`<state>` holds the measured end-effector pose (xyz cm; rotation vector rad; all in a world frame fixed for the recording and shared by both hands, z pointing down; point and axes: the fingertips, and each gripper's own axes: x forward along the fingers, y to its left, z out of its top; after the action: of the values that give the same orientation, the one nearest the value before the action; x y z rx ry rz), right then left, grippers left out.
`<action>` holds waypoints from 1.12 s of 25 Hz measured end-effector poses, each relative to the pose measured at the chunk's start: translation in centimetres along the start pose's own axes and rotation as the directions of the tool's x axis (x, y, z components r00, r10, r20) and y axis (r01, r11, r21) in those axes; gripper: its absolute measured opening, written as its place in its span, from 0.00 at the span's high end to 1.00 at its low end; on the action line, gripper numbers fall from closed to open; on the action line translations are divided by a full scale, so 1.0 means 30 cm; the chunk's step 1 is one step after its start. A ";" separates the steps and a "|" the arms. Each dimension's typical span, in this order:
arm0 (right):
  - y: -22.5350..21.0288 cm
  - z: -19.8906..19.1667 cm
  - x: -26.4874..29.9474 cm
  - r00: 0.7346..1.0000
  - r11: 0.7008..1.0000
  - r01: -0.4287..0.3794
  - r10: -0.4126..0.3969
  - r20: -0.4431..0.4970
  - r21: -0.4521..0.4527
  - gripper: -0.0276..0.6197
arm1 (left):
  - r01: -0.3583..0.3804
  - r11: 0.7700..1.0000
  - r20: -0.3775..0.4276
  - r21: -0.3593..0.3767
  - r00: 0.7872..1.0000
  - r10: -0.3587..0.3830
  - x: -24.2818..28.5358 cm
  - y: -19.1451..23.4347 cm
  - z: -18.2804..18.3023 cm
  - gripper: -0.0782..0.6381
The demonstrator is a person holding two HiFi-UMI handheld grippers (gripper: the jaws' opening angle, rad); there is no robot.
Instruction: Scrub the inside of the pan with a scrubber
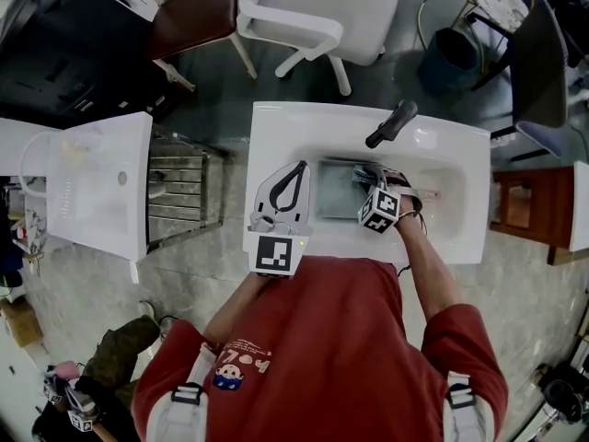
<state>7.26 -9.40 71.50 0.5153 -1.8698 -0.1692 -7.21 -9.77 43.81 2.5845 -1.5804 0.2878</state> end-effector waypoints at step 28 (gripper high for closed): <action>-0.469 0.272 -0.957 0.682 0.598 0.224 -0.660 0.314 0.770 0.69 | -0.009 1.000 0.093 0.009 0.996 0.008 0.018 0.056 0.205 0.88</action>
<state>11.26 -10.76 38.77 1.6660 -2.3329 0.0426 -7.78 -12.13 37.89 2.6347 -1.6238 0.1782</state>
